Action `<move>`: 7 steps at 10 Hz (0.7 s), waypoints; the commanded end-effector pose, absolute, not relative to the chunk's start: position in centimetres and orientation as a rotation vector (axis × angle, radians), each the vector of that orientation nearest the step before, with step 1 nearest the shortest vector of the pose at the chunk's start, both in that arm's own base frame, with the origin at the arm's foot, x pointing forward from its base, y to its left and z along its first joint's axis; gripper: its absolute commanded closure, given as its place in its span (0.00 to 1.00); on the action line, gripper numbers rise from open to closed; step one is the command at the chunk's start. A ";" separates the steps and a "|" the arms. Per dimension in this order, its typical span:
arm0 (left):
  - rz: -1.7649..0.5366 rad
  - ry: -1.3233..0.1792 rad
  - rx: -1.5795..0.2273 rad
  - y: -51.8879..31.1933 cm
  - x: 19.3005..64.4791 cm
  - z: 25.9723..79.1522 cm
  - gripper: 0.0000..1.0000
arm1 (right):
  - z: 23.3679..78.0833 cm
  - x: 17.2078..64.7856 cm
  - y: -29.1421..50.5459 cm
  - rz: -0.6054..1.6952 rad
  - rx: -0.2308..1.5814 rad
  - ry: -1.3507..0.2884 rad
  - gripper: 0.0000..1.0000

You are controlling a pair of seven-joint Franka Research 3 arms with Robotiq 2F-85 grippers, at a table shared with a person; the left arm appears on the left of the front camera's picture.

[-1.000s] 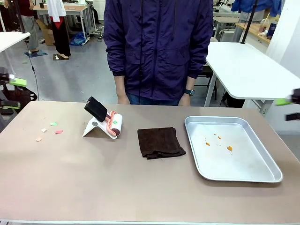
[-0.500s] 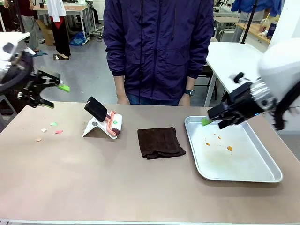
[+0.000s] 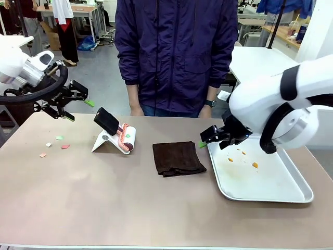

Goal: Clean the surface of the table.
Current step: Hold the Lint Roller with your left hand and the towel with your right hand.

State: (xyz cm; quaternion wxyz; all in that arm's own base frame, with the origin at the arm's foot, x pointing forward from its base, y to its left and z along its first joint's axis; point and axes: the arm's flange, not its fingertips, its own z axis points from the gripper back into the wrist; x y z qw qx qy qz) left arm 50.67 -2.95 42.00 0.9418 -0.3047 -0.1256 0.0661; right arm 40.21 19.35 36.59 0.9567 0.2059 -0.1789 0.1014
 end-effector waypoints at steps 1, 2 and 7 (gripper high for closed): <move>0.121 -0.254 -0.604 -3.0 50.5 42.3 0.00 | 37.3 41.0 19.6 0.027 0.416 -0.398 0.00; 0.135 -0.256 -0.621 -2.9 50.7 42.0 0.00 | 36.6 40.2 19.4 0.206 0.418 -0.363 0.00; 0.106 -0.269 -0.594 -6.1 50.4 42.0 0.00 | 37.1 42.5 22.4 0.185 0.358 -0.332 0.00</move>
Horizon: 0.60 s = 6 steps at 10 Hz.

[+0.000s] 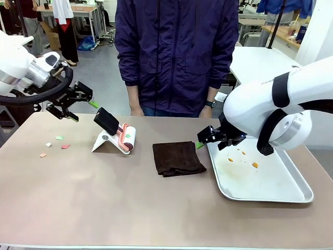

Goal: Clean the surface of the table.
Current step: Hold the Lint Roller with your left hand and the towel with your right hand.

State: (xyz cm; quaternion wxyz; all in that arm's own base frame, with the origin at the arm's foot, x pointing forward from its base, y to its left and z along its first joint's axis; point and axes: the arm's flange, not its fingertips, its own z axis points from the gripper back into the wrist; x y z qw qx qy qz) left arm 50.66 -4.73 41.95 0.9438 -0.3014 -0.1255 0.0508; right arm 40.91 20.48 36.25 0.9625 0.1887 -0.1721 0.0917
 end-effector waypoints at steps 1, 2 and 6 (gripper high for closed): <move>0.093 -0.266 -0.617 -7.1 50.5 42.1 0.00 | 36.8 43.7 23.6 0.180 0.337 -0.305 0.00; 0.073 -0.254 -0.621 -7.8 50.6 42.1 0.00 | 36.0 45.0 24.8 0.179 0.310 -0.264 0.00; 0.061 -0.185 -0.528 -10.0 51.6 40.7 0.00 | 32.9 49.4 30.2 0.214 0.122 -0.162 0.00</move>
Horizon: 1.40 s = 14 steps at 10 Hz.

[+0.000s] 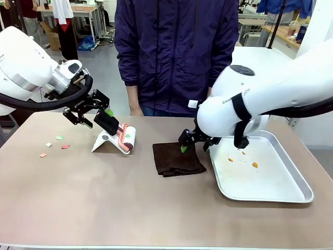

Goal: Clean the surface of the table.
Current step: Hold the Lint Roller with your left hand and the towel with your right hand.

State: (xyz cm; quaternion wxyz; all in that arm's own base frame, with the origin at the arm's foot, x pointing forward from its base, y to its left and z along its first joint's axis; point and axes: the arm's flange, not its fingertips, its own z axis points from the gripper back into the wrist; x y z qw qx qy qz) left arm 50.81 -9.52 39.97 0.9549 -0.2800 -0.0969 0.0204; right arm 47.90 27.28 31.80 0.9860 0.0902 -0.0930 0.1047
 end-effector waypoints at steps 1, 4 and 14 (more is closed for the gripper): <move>0.057 -0.183 -0.532 -10.2 51.7 40.6 0.00 | 32.2 49.8 31.1 0.225 0.099 -0.154 0.00; 0.066 -0.187 -0.527 -10.7 52.1 40.2 0.00 | 30.3 50.2 32.3 0.205 0.018 -0.126 0.00; 0.068 -0.201 -0.527 -10.8 52.0 40.1 0.58 | 29.8 49.7 32.3 0.097 0.000 -0.084 0.60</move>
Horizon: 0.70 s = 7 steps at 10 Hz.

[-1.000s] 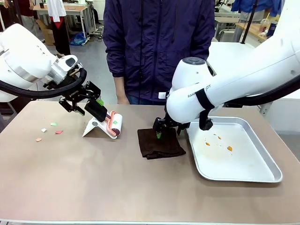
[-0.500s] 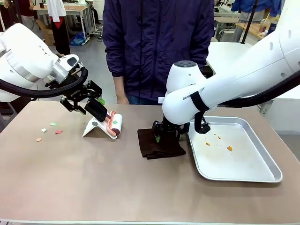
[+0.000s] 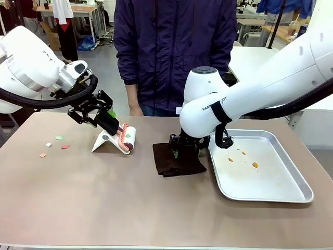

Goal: Clean the surface of the table.
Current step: Hold the Lint Roller with your left hand and the towel with your right hand.

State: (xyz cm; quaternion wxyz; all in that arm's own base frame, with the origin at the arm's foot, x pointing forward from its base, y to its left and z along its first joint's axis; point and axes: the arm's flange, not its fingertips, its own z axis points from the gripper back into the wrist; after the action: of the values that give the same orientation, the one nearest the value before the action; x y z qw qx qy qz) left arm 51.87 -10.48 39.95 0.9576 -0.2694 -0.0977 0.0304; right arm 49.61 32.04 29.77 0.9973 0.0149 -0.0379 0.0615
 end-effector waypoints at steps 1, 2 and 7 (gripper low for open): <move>0.068 -0.202 -0.531 -10.8 52.0 40.1 1.00 | 29.8 49.7 32.3 0.097 0.005 -0.080 1.00; 0.068 -0.204 -0.535 -10.8 52.0 40.2 1.00 | 29.8 49.8 32.3 0.100 0.013 -0.087 0.63; 0.060 -0.227 -0.560 -11.0 51.9 40.5 1.00 | 29.8 49.9 32.3 0.104 0.021 -0.079 1.00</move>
State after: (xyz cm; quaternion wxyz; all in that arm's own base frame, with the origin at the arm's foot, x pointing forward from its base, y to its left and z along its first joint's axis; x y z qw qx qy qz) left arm 51.92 -10.87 40.42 0.9562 -0.2732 -0.1015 0.0284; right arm 49.84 32.68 30.75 0.9966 0.0208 -0.0469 0.0638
